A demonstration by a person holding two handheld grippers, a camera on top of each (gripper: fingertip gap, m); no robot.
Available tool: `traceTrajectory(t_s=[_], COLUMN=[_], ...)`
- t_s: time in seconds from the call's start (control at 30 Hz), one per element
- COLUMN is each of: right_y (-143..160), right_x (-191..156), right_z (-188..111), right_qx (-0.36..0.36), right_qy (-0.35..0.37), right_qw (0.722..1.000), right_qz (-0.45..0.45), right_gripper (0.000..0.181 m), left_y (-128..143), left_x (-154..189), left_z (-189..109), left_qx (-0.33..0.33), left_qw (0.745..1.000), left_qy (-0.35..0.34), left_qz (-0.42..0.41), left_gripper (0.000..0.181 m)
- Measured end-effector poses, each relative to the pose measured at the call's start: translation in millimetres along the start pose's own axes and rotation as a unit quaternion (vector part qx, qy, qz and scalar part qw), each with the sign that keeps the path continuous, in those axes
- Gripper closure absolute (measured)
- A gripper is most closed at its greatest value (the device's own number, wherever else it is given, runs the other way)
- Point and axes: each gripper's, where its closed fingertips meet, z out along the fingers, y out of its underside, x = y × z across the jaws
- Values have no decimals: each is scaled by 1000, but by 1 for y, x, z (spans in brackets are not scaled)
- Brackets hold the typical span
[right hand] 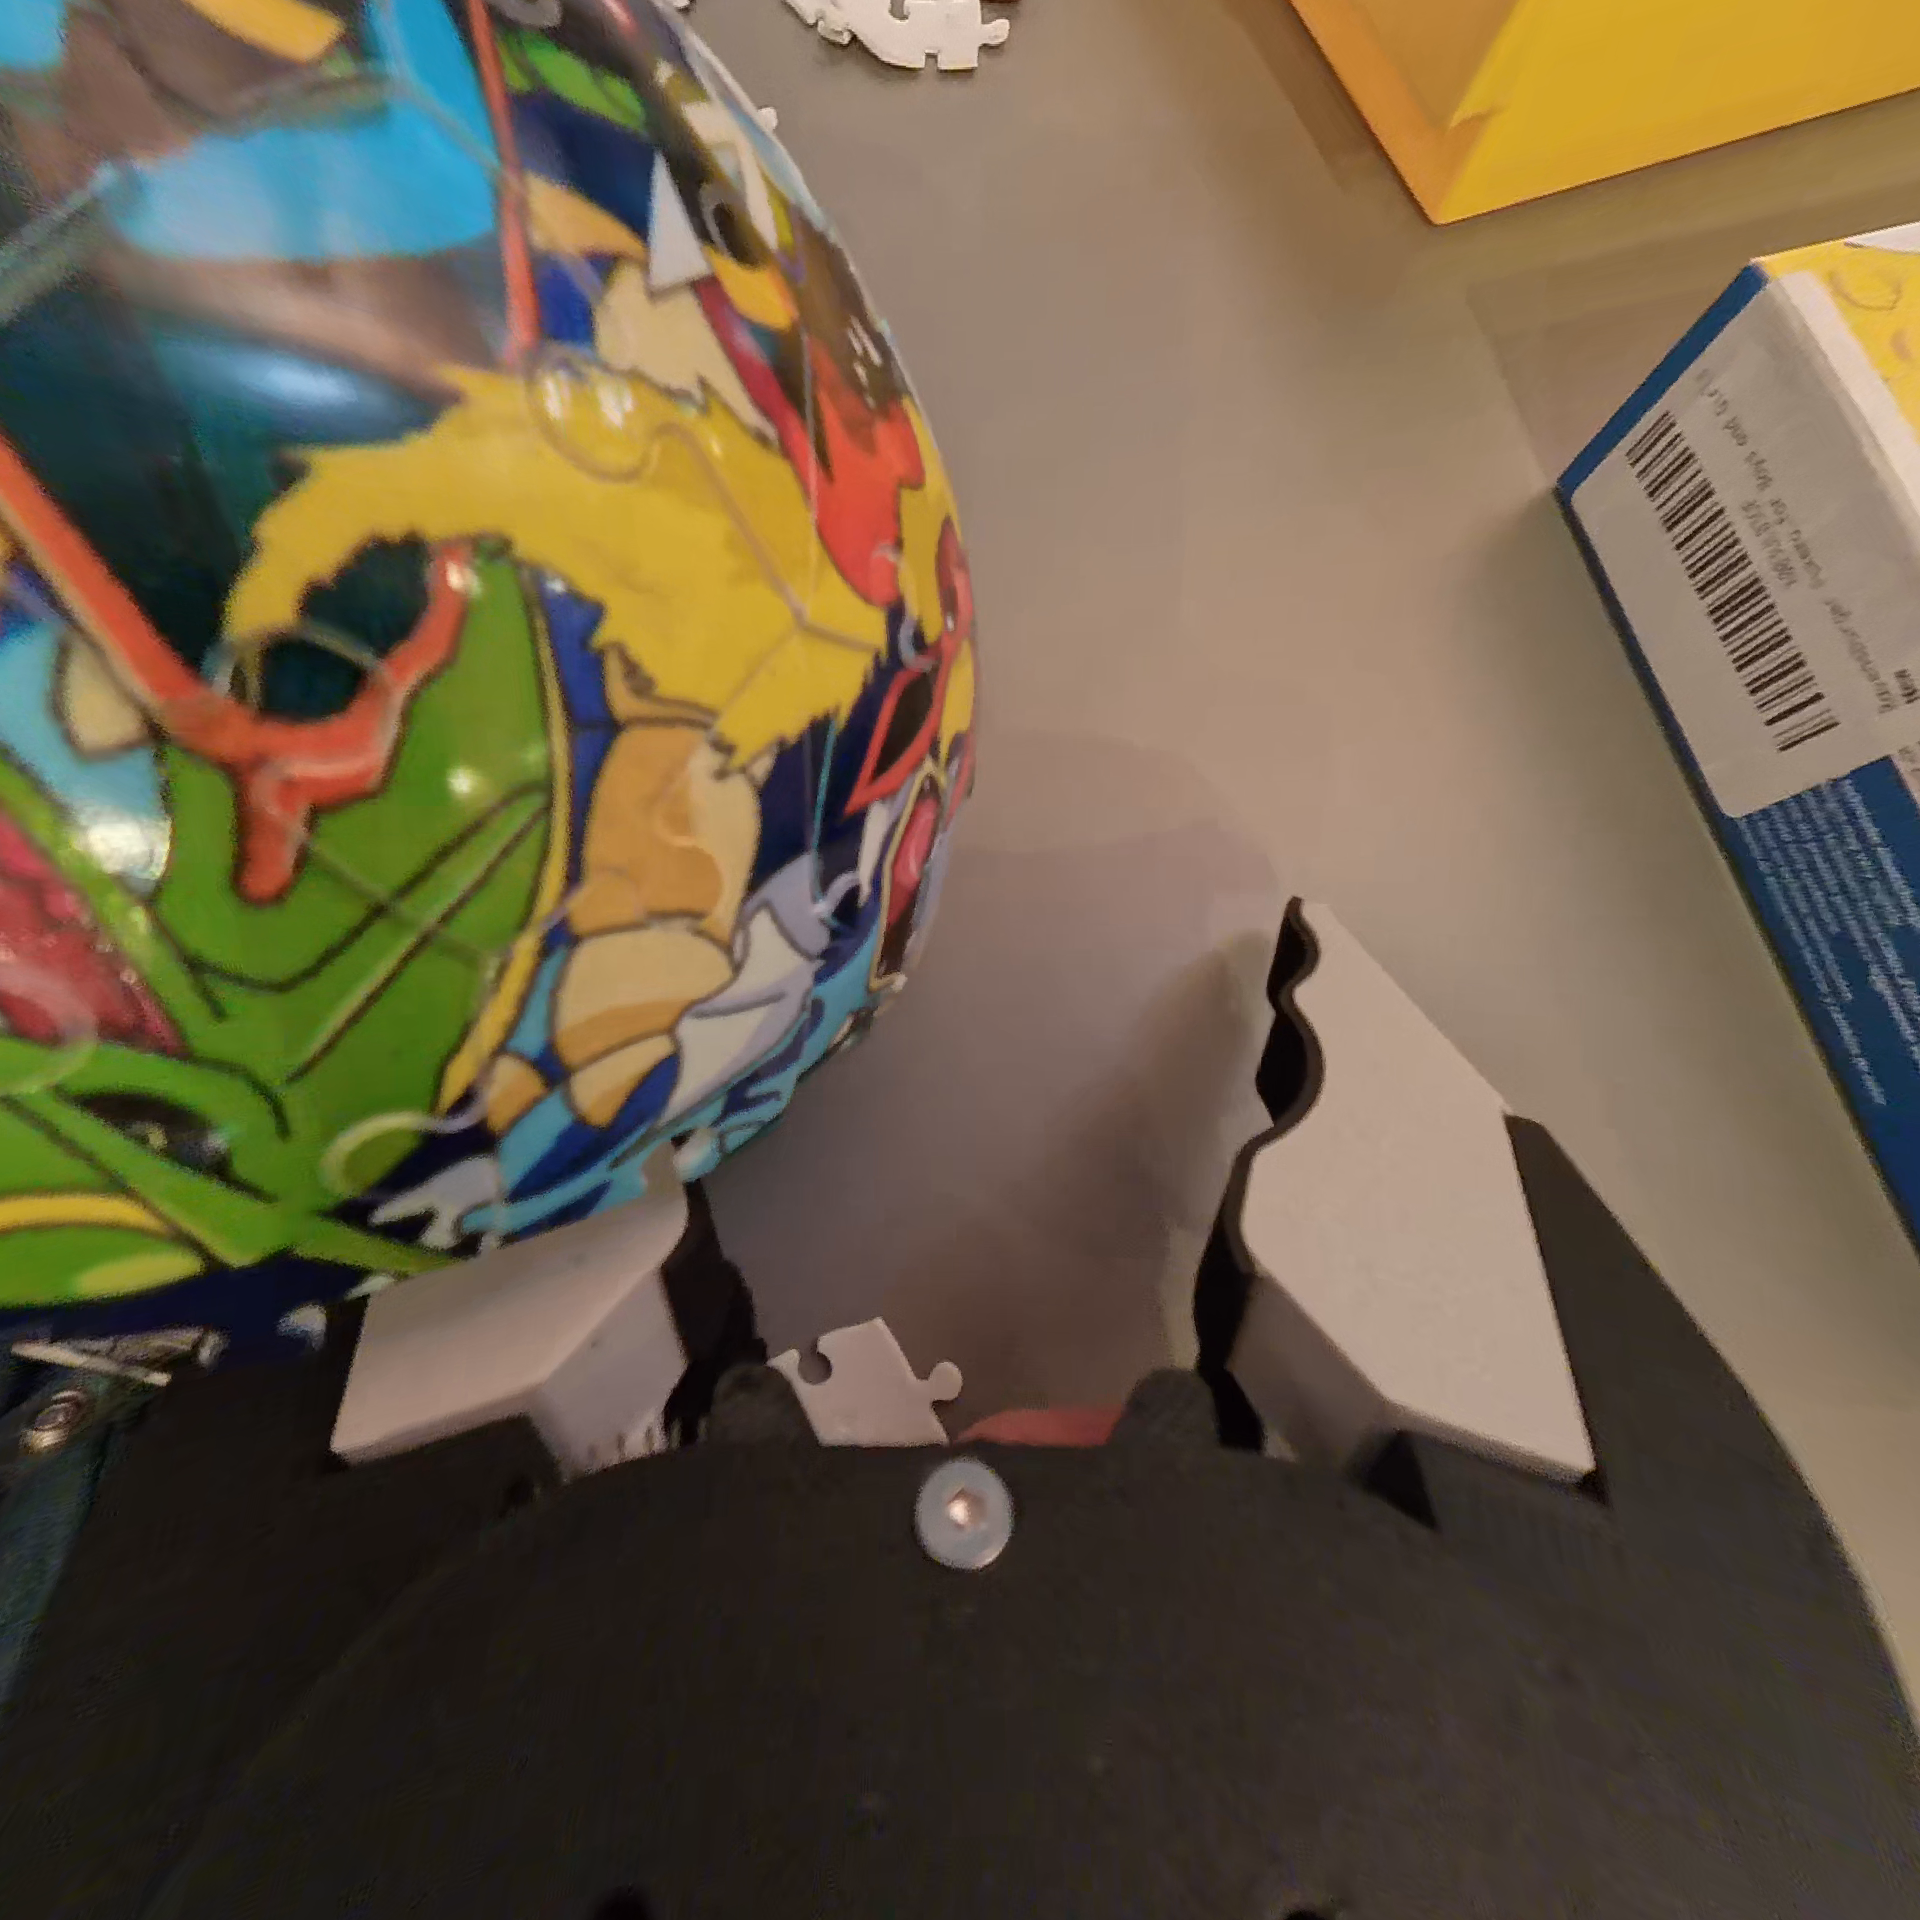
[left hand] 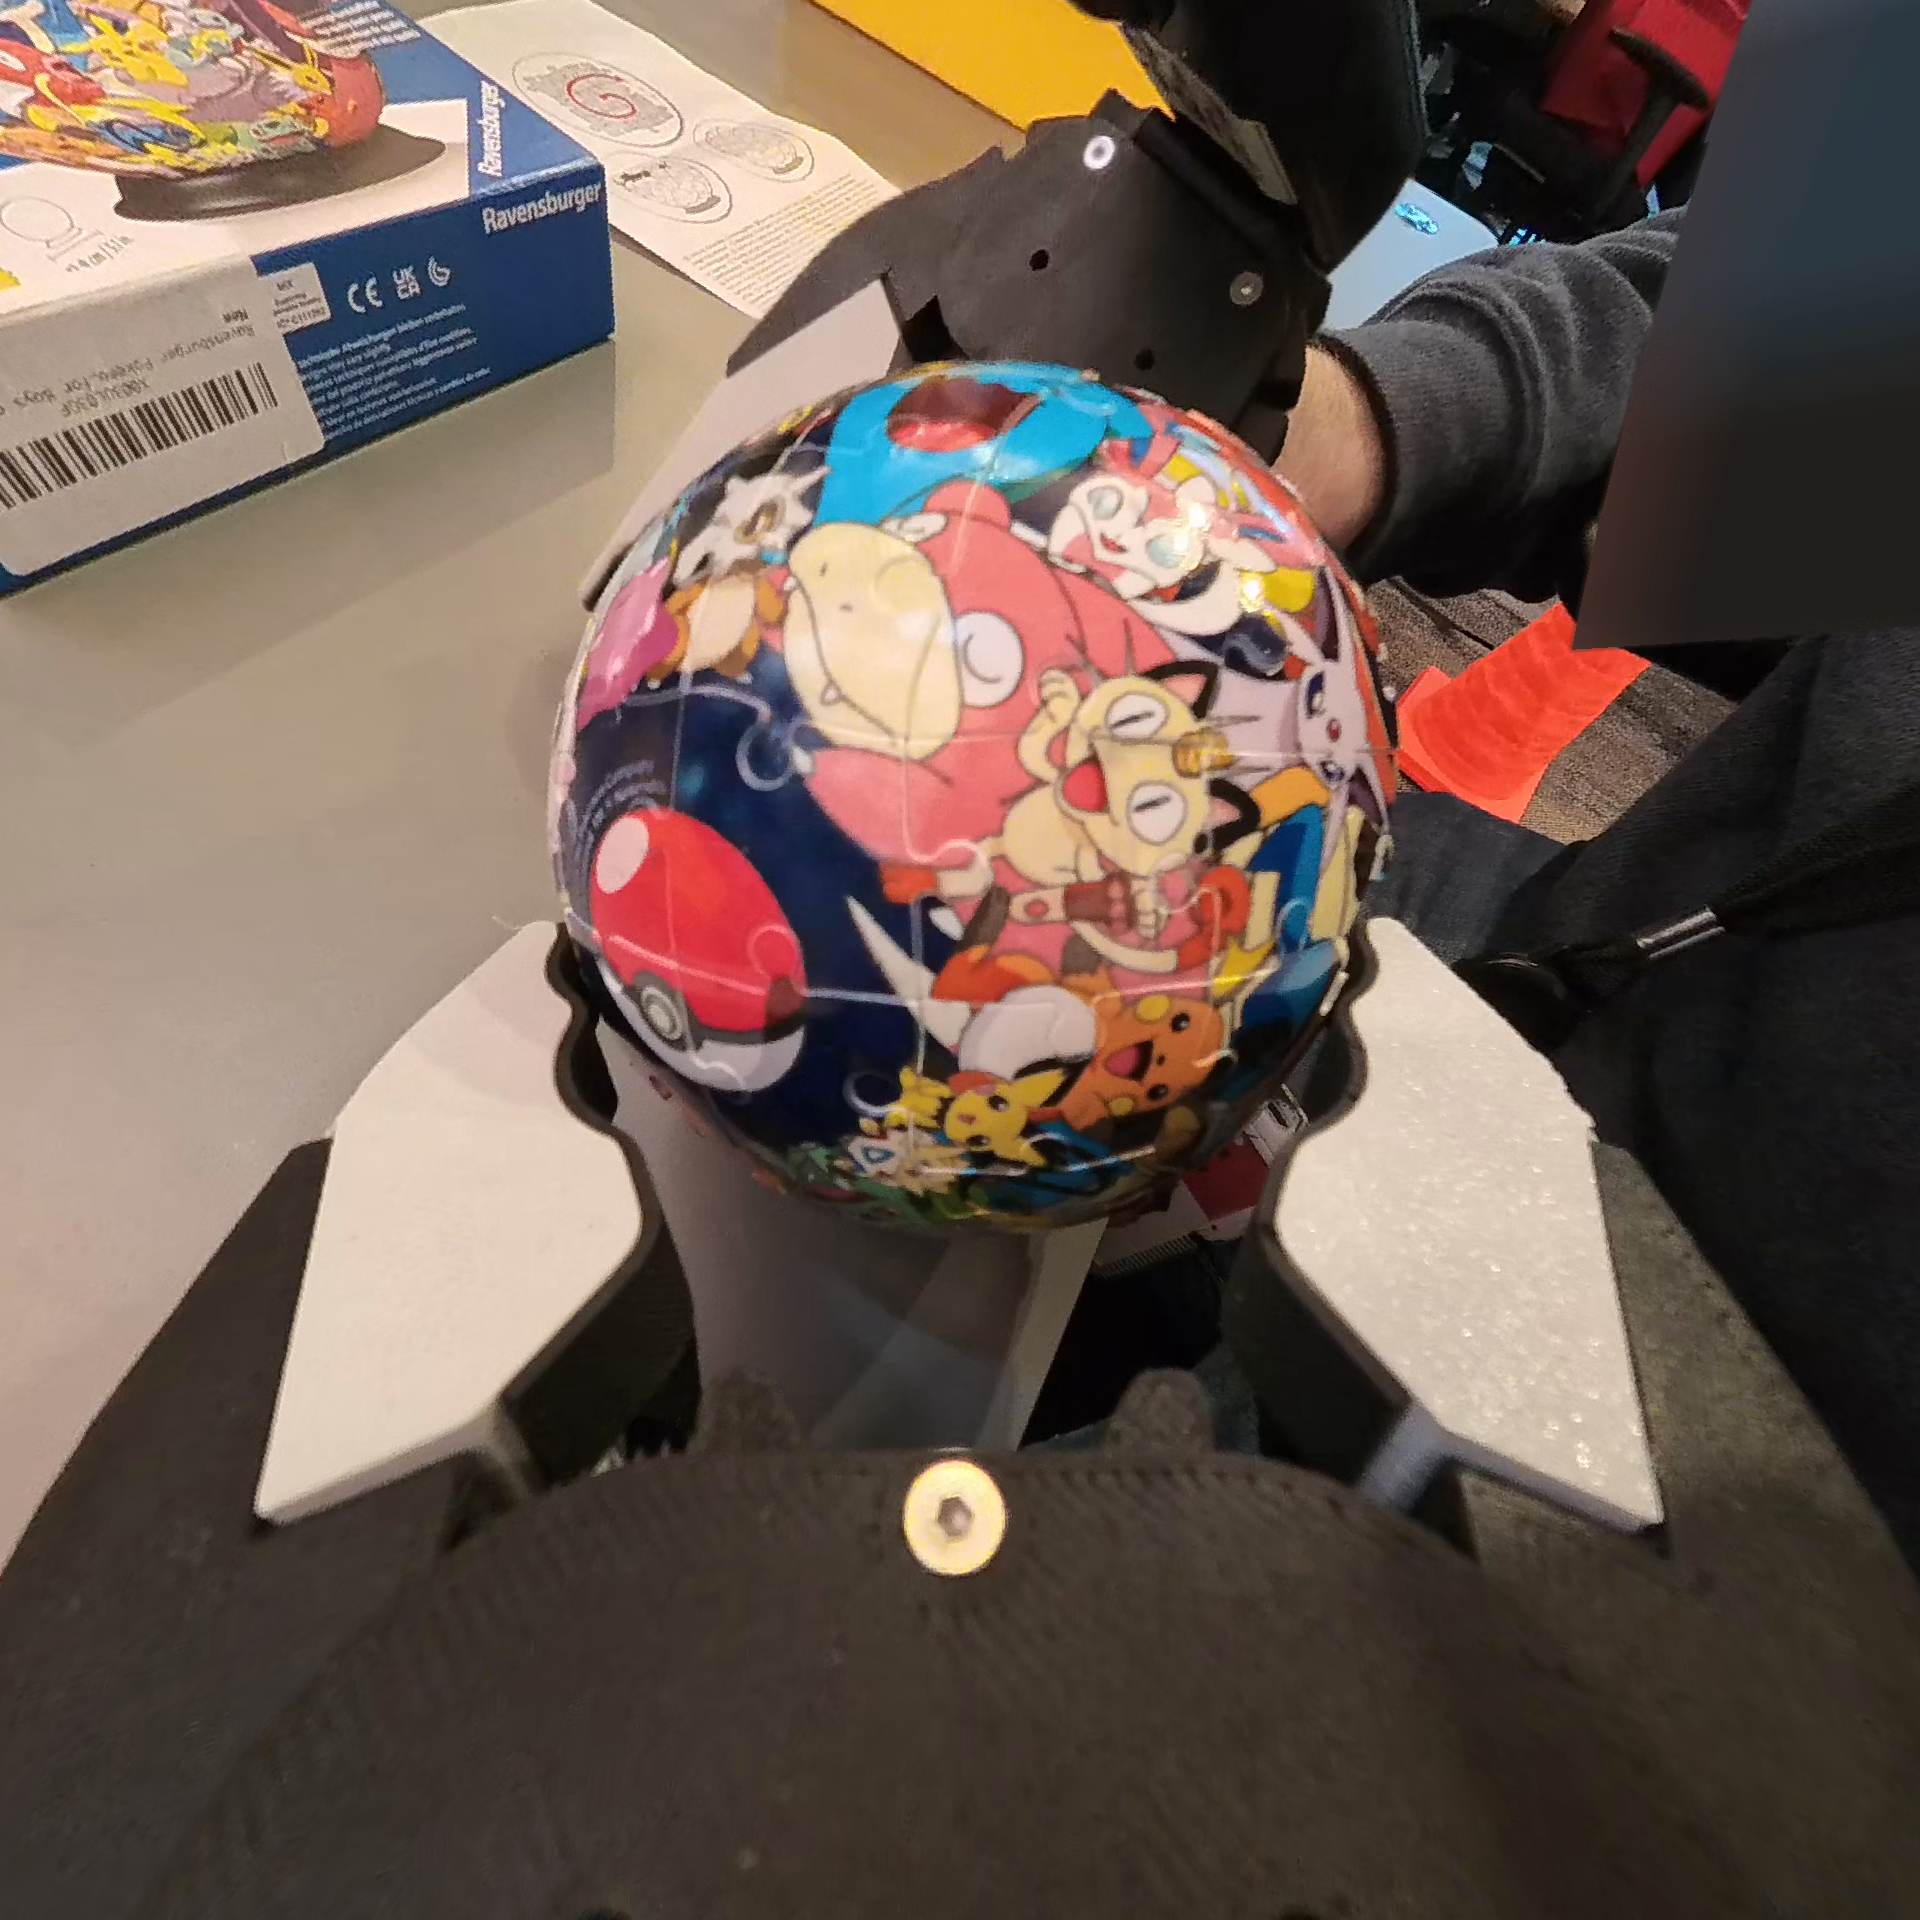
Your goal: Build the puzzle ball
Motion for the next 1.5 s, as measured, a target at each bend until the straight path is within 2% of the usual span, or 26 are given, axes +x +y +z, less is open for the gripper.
traceTrajectory(t_s=[0.3,0.57,0.7,0.77,0.93,1.07,1.27,1.5], right_y=[3,4,3,2,0,-1,2,4], right_x=[-3,1,3,4,7,7,-1,-3], right_z=[1,1,-2,-3,-4,-4,0,1], right_qx=[-10,-11,-2,1,9,11,-6,-13], right_qy=[-23,-17,-4,7,35,46,7,-6], right_qw=[1000,999,1000,1000,999,999,1000,1000], right_qz=[14,27,26,19,3,-2,21,26], right_gripper=[69,63,67,58,54,54,66,67], left_y=[0,0,-1,-2,-3,-5,-6,-5], left_x=[0,0,-1,1,-1,0,0,-1], left_z=[0,0,0,1,2,3,4,4], left_qx=[-1,0,0,-1,-18,-28,-33,-34], left_qw=[1000,1000,1000,1000,1000,999,998,998], left_qy=[-1,0,-3,-3,-17,-27,-37,-37], left_qz=[0,1,-2,-4,-17,-22,-26,-26], left_gripper=[51,51,51,51,52,51,52,52])
